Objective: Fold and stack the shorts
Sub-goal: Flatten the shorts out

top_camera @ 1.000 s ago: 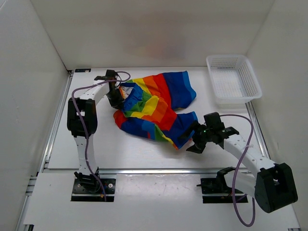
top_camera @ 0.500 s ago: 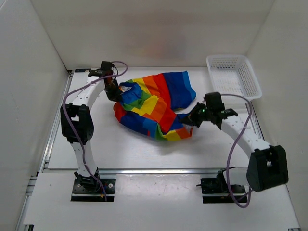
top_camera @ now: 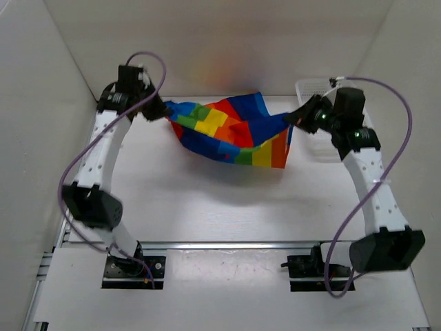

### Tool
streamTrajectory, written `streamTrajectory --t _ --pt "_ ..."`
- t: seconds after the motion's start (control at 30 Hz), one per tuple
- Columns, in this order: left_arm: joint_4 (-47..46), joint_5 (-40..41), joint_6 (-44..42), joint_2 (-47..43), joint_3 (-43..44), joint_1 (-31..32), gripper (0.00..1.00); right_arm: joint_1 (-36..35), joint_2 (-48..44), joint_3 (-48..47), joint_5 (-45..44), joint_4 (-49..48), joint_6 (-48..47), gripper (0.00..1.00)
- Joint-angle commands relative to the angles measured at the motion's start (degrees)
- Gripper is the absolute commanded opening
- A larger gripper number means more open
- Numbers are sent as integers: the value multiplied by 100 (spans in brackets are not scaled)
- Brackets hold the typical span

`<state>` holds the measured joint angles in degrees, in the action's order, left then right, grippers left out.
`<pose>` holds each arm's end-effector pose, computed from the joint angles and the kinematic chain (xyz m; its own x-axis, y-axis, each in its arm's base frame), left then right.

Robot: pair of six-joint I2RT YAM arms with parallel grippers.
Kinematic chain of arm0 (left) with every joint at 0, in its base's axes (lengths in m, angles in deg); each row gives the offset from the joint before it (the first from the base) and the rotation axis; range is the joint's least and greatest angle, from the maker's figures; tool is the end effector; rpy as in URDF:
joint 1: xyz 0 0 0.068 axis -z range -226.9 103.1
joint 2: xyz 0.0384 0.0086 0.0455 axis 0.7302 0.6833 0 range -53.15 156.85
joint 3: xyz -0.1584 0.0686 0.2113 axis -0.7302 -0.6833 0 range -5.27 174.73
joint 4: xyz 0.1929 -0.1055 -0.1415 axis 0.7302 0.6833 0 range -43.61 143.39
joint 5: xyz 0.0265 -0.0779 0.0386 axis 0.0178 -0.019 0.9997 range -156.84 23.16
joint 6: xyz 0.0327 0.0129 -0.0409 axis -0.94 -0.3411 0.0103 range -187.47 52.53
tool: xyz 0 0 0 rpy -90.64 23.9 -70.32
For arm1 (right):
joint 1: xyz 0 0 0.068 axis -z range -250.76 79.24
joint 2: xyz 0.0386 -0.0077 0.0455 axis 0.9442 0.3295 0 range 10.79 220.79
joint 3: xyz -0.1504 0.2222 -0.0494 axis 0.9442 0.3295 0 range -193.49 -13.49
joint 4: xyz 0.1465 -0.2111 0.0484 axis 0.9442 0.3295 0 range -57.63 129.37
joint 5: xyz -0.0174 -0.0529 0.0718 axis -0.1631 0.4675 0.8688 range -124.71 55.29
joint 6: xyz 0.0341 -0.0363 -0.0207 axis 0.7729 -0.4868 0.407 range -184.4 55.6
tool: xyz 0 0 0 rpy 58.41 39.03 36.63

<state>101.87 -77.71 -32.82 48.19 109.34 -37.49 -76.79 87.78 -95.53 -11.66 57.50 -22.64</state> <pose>0.3711 -0.0683 0.4139 -0.7150 -0.4475 -0.5372 -0.1313 0.8406 -0.5254 0.2965 0.0453 0.4154 -0.5626 0.5568 -0.6112 -0.1175 0.6779 0.7257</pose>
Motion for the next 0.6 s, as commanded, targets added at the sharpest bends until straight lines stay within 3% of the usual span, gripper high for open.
streamTrajectory --t 0.0,0.03,0.07,0.17,0.2,0.23,0.3,0.33,0.4,0.43,0.47,0.57 --pt "-265 462 313 -1543 -1997 17 10 -145 -833 1028 -213 590 -932 0" --pt "-405 568 540 -1921 -3335 78 10 -293 -1252 1798 -274 590 -1185 0" --pt "-520 699 655 -2621 -3992 79 10 -364 -1457 2171 -362 660 -1318 0" --pt "-670 920 806 -3268 -5601 -149 39 -620 -1941 3268 -915 1266 -1372 24" --pt "-670 738 754 -3339 -5720 -272 49 -672 -2003 3473 -1012 1389 -1372 50" --pt "-670 736 701 -3340 -5721 -351 74 -672 -2065 3589 -1326 1538 -1294 54" --pt "-557 858 630 -3393 -5503 -352 83 -550 -2065 3590 -1618 1942 -1118 60" --pt "-434 911 578 -3393 -5284 -352 83 -549 -2065 3520 -1863 2118 -1056 60" --pt "-258 1147 516 -3314 -5090 -352 73 -479 -2118 3214 -2136 2294 -907 56" --pt "-162 1245 516 -3235 -5028 -352 64 -479 -2214 3151 -2286 2382 -706 55" --pt "22 1333 516 -3235 -5027 -352 48 -479 -2406 3150 -2366 2453 -626 55" --pt "85 1395 516 -3173 -5219 -352 42 -479 -2750 3255 -2253 2453 -397 55"
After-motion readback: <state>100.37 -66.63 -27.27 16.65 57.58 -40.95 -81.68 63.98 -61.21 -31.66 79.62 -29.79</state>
